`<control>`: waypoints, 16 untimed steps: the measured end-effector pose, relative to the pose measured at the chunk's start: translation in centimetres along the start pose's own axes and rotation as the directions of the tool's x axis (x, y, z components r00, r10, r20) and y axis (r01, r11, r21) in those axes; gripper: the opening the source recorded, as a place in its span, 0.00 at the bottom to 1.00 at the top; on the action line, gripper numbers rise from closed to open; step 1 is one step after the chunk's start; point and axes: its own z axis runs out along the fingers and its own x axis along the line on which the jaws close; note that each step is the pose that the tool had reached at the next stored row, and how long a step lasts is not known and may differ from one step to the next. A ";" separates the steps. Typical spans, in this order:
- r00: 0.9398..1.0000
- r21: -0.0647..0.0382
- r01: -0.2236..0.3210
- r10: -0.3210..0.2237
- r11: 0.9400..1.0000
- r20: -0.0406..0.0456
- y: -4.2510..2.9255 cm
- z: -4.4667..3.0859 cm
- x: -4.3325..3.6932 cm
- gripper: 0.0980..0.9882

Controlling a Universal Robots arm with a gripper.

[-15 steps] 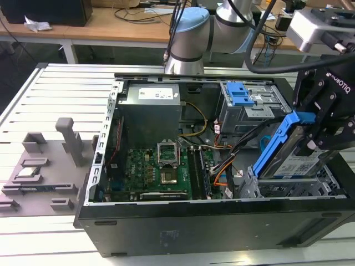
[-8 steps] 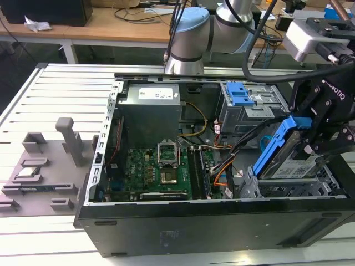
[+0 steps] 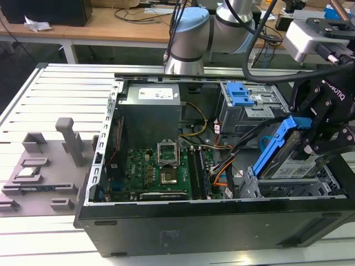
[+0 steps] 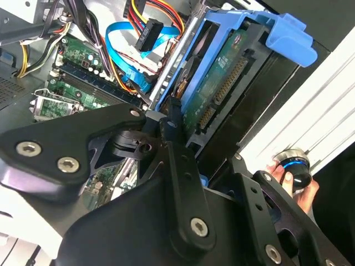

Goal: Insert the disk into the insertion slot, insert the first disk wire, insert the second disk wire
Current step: 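Insert the disk into the insertion slot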

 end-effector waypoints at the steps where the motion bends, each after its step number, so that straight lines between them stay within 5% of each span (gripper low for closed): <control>1: 1.000 0.000 0.000 0.000 1.000 0.000 0.00 0.00 0.00 0.29; 3: 1.000 0.000 0.000 0.000 1.000 0.000 0.00 0.00 0.00 0.37; 9: 1.000 0.000 0.000 0.000 1.000 0.000 0.00 0.02 0.00 0.36; 16: 1.000 0.000 0.000 0.000 1.000 0.000 0.00 0.04 0.00 0.01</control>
